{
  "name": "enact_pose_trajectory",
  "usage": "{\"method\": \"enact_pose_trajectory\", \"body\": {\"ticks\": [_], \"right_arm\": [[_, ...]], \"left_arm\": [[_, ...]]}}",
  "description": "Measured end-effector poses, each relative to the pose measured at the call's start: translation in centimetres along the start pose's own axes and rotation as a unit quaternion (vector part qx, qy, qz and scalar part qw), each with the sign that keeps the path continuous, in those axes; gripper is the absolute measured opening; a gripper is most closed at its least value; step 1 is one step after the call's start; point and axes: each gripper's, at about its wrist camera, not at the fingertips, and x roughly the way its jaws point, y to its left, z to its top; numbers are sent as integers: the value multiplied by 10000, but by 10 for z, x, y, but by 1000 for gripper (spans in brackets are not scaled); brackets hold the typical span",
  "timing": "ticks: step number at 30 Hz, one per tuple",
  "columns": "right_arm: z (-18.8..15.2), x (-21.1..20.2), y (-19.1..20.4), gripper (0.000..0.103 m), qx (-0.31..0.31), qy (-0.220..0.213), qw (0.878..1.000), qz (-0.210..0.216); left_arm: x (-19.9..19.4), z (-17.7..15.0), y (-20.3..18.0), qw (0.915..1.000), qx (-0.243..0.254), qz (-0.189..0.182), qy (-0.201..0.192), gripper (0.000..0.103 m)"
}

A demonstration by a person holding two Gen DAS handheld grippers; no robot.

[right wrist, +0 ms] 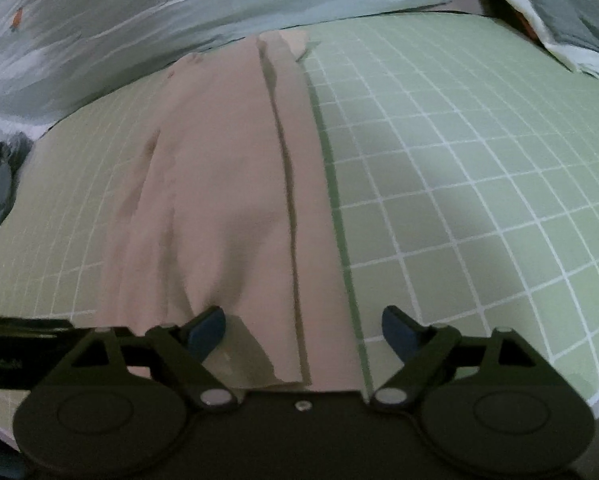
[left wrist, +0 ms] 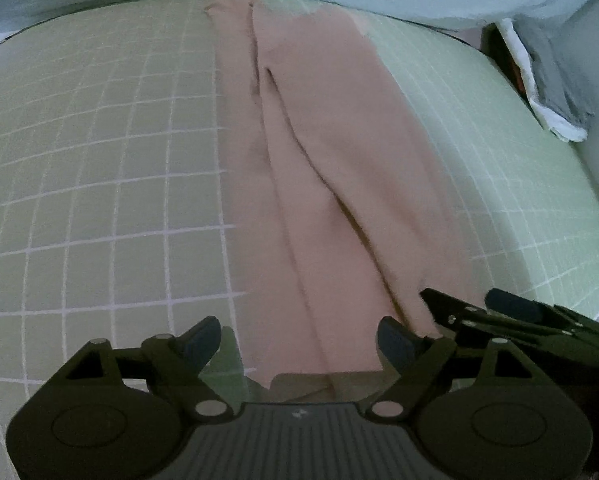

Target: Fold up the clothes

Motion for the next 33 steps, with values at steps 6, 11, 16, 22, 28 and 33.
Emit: {"method": "enact_pose_trajectory", "body": {"ticks": [6, 11, 16, 22, 28, 33], "right_arm": [[3, 4, 10, 86, -328, 84, 9994, -101], [5, 0, 13, 21, -523, 193, 9975, 445], [6, 0, -5, 14, -10, 358, 9965, 755], [-5, -44, -25, 13, 202, 730, 9891, 1260], [31, -130, -42, 13, 395, 353, 9736, 2219], [92, -184, -40, 13, 218, -413, 9614, 2712]], "left_arm": [[11, 3, -5, 9999, 16, -63, 87, 77], [12, -2, -12, 9988, 408, -281, 11, 48], [17, -2, 4, 9963, 46, -831, 202, 14], [-24, -17, 32, 9784, -627, -1905, 507, 13], [-127, 15, 25, 9660, -250, -2553, -327, 12], [-190, 53, 15, 9508, -254, -2851, -1189, 12]]}}
